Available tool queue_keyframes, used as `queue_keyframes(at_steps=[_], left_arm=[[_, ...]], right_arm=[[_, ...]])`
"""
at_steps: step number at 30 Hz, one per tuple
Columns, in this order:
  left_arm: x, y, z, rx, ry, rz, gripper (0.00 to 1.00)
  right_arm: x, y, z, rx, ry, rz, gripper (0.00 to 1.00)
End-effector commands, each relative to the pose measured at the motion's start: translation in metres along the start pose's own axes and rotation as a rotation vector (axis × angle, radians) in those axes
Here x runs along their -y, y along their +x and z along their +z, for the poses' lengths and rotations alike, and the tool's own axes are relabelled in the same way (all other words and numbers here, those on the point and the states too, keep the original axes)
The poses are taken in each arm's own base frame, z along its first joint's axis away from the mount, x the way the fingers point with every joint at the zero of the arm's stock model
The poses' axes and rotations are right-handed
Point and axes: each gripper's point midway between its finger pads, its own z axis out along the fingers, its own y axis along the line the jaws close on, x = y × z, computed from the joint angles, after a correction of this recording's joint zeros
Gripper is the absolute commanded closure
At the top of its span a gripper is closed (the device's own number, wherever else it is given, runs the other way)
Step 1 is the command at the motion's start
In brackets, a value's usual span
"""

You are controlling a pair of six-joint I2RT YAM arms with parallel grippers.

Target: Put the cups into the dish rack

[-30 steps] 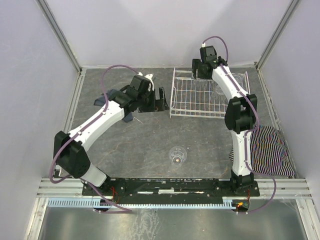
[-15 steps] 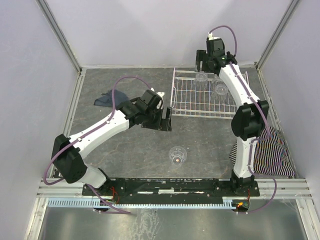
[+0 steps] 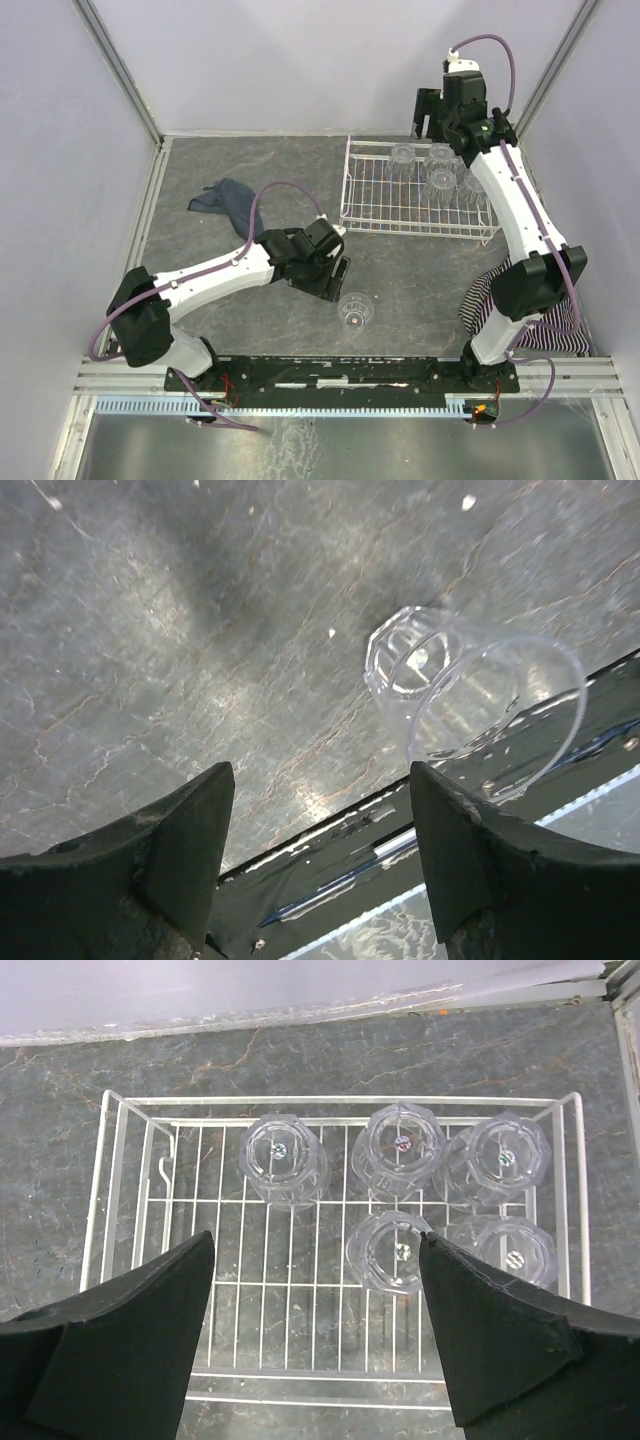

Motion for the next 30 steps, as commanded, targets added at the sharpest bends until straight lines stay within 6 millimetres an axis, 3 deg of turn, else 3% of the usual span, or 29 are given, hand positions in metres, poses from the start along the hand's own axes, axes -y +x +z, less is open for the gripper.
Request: queue_keyframes(at_steps=[1, 12, 17, 21, 24, 30], left_arm=[[0.009, -0.004, 0.005, 0.040, 0.015, 0.022, 0.24], [0.030, -0.004, 0.014, 0.033, 0.034, 0.056, 0.26], [0.026, 0.000, 0.030, 0.001, 0.002, 0.061, 0.40], [0.028, -0.001, 0.039, -0.019, -0.006, 0.075, 0.45], [0.030, -0.003, 0.044, -0.029, -0.005, 0.084, 0.54], [0.032, -0.003, 0.046, -0.046, -0.003, 0.083, 0.96]], right_arm=[[0.011, -0.009, -0.022, 0.040, 0.033, -0.019, 0.10], [0.025, 0.000, -0.038, 0.035, 0.043, -0.018, 0.10], [0.029, 0.000, -0.043, 0.043, 0.038, -0.004, 0.10], [0.029, -0.001, -0.045, 0.049, 0.034, 0.002, 0.10], [0.030, -0.002, -0.045, 0.050, 0.034, 0.006, 0.10], [0.030, -0.001, -0.043, 0.047, 0.031, 0.010, 0.10]])
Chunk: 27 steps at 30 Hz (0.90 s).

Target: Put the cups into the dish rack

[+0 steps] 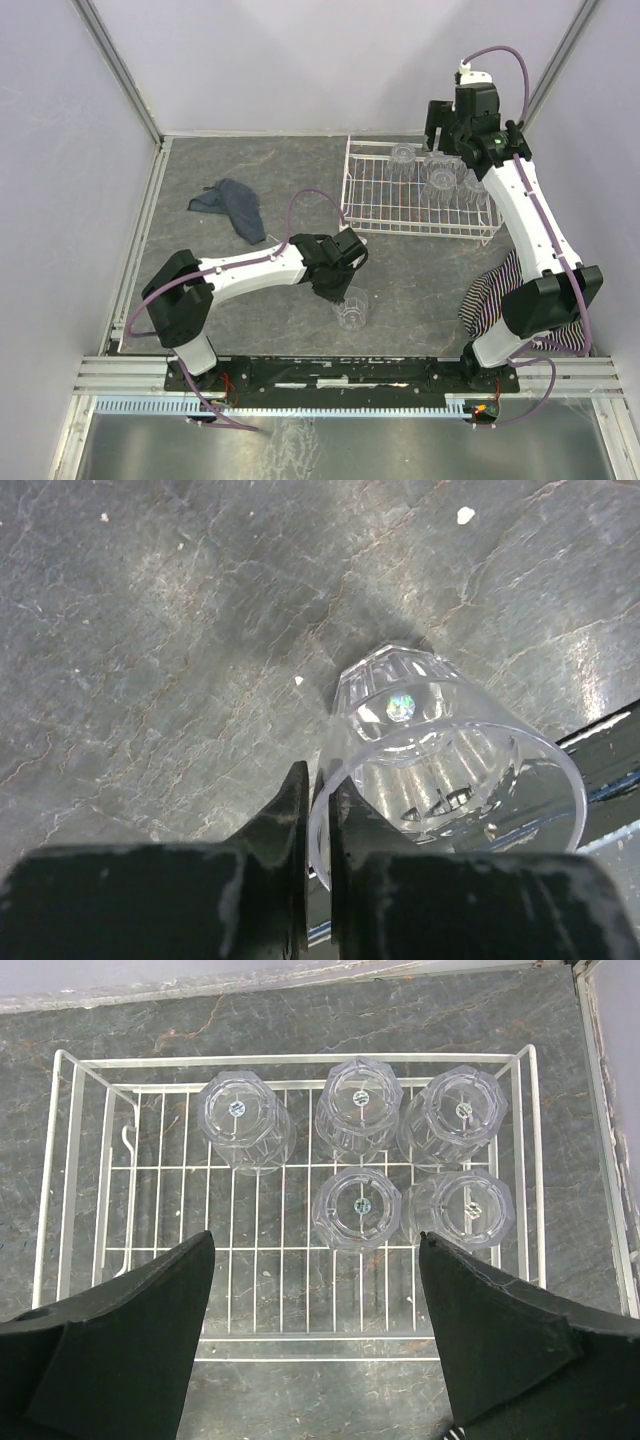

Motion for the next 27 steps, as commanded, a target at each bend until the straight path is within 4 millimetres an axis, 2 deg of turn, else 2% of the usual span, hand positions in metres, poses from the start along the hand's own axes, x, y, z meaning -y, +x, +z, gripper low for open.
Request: queue_keyframes(at_steps=[1, 6, 9, 10, 11, 12, 14, 18, 21, 23, 27], left_arm=[[0.012, -0.021, -0.013, 0.058, 0.030, 0.012, 0.97], [0.010, -0.051, -0.061, 0.144, 0.036, -0.023, 0.97], [0.001, -0.086, -0.101, 0.241, 0.115, -0.125, 0.97], [-0.007, -0.102, -0.116, 0.282, 0.165, -0.185, 0.97], [-0.023, -0.122, -0.131, 0.338, 0.215, -0.261, 0.97], [-0.028, -0.137, -0.141, 0.386, 0.269, -0.298, 0.97], [-0.043, -0.158, -0.154, 0.443, 0.353, -0.370, 0.97], [-0.052, -0.193, -0.166, 0.507, 0.524, -0.470, 0.97], [-0.051, -0.221, -0.181, 0.568, 0.664, -0.523, 0.97], [-0.046, -0.237, -0.190, 0.584, 0.760, -0.541, 0.97], [-0.041, -0.256, -0.198, 0.597, 0.873, -0.570, 0.97]], right_arm=[[0.000, -0.020, -0.012, 0.067, -0.025, 0.029, 0.10], [-0.020, -0.021, -0.012, 0.040, -0.119, 0.060, 0.11], [-0.040, -0.019, -0.013, 0.008, -0.223, 0.090, 0.10], [-0.045, -0.019, -0.014, -0.002, -0.255, 0.116, 0.10], [-0.055, -0.019, -0.015, -0.015, -0.322, 0.146, 0.10], [-0.061, -0.019, -0.016, -0.023, -0.361, 0.167, 0.09], [-0.071, -0.019, -0.017, -0.042, -0.439, 0.225, 0.08], [-0.093, -0.021, -0.021, -0.091, -0.646, 0.406, 0.08], [-0.111, -0.027, -0.029, -0.127, -0.831, 0.561, 0.08], [-0.124, -0.022, -0.035, -0.180, -0.937, 0.633, 0.08], [-0.132, -0.018, -0.040, -0.217, -1.033, 0.756, 0.07]])
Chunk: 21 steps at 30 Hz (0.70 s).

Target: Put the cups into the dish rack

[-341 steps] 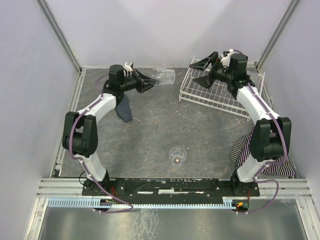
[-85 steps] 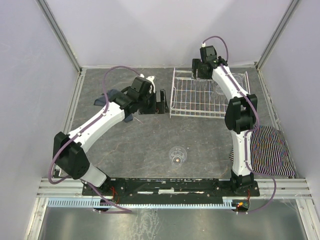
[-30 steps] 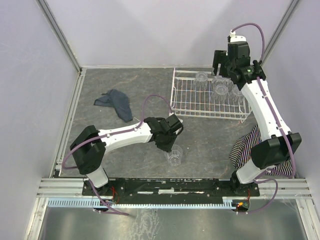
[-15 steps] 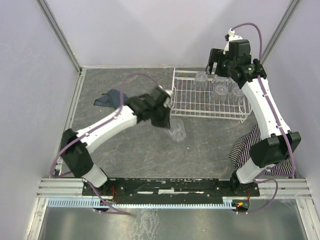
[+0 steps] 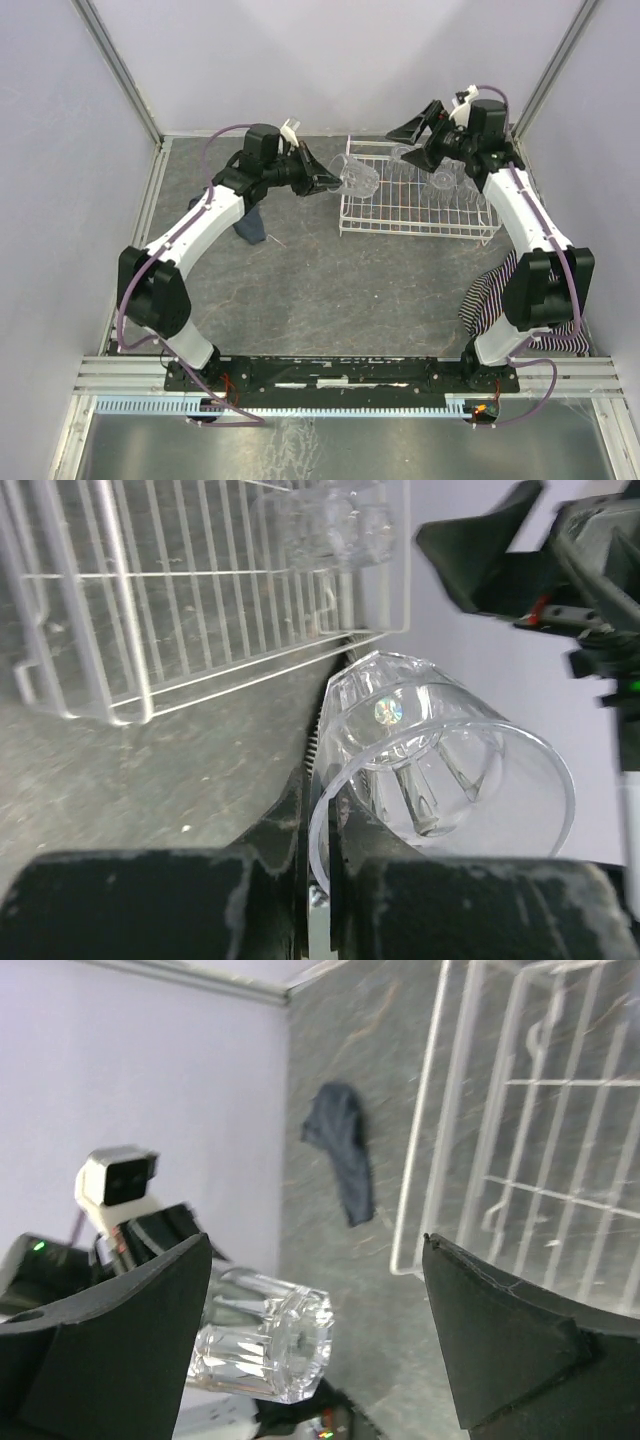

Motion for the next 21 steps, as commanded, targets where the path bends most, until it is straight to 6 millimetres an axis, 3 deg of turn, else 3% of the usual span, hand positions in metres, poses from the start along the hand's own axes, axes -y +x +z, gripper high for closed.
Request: queue_keyframes(at_steps=[1, 7, 15, 21], left_arm=[[0.063, -0.025, -0.004, 0.014, 0.294, -0.058, 0.97], [0.065, -0.048, 0.000, 0.051, 0.371, -0.127, 0.97], [0.068, -0.070, 0.013, 0.072, 0.405, -0.128, 0.97], [0.074, -0.077, 0.017, 0.079, 0.459, -0.152, 0.97]], right_arm=[[-0.062, 0.001, -0.009, -0.030, -0.318, 0.107, 0.06], [-0.075, 0.008, -0.017, -0.044, -0.481, 0.296, 0.00], [-0.086, 0.012, -0.028, -0.054, -0.558, 0.372, 0.00], [-0.093, 0.027, -0.022, -0.096, -0.567, 0.400, 0.00]])
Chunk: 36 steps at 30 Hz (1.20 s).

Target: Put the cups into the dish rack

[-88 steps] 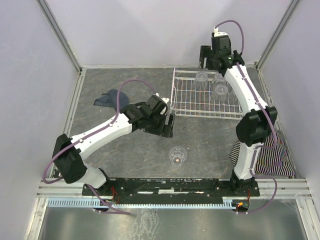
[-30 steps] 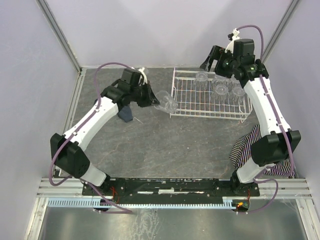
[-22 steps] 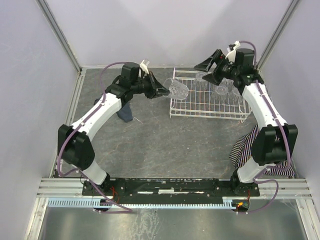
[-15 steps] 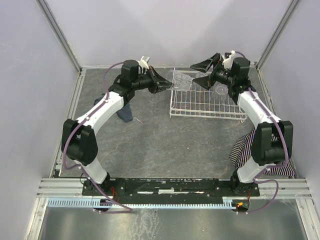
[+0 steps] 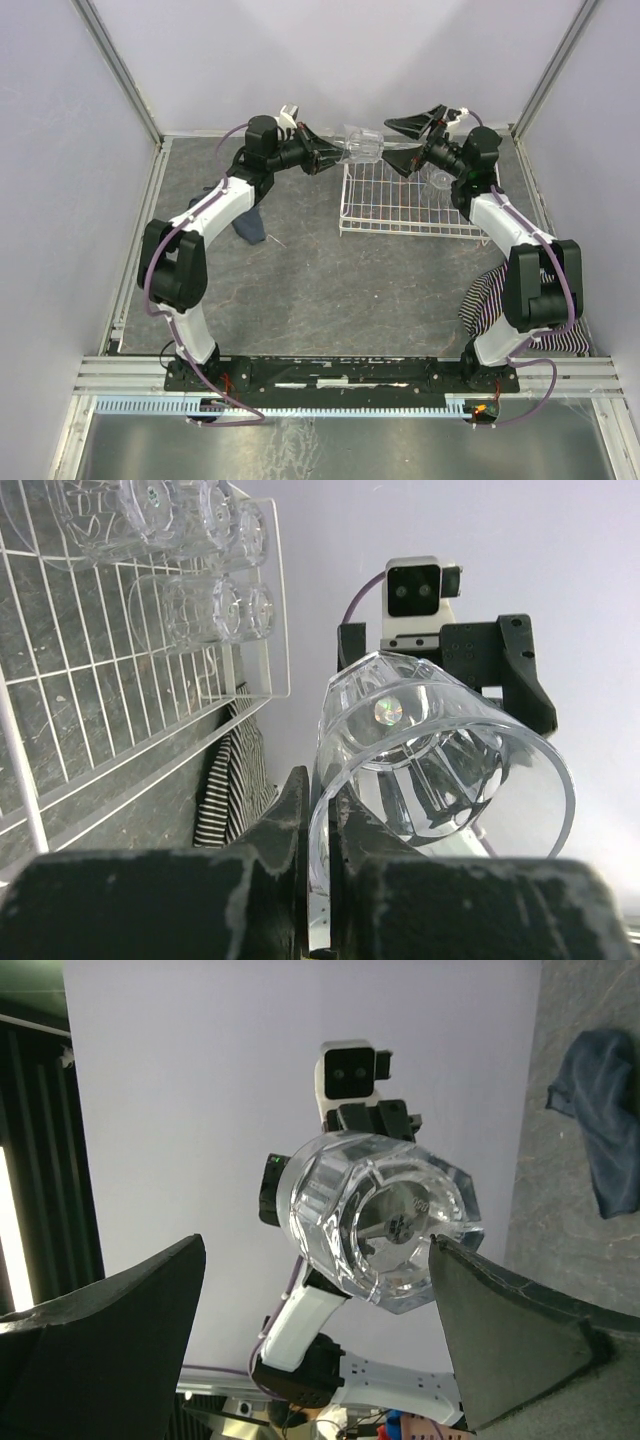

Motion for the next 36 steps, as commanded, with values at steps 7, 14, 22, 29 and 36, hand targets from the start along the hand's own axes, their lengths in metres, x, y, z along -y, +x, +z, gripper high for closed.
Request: queue_keyframes(at_steps=[7, 14, 22, 29, 36], left_arm=[[0.065, -0.011, -0.004, 0.007, 0.205, 0.039, 0.97], [0.073, -0.012, -0.004, 0.005, 0.244, 0.021, 0.97], [0.080, -0.013, -0.014, 0.016, 0.251, 0.025, 0.97], [0.084, -0.013, -0.019, 0.023, 0.261, 0.025, 0.97], [0.078, -0.011, -0.019, 0.020, 0.256, 0.011, 0.97]], right_arm=[[-0.029, 0.034, 0.009, -0.079, -0.087, -0.040, 0.00], [-0.023, 0.034, 0.014, -0.078, -0.071, -0.043, 0.00], [-0.003, 0.029, 0.011, -0.026, 0.012, -0.077, 0.00], [0.003, 0.027, 0.011, -0.017, 0.031, -0.073, 0.00], [-0.001, 0.027, 0.011, -0.012, 0.009, -0.061, 0.00]])
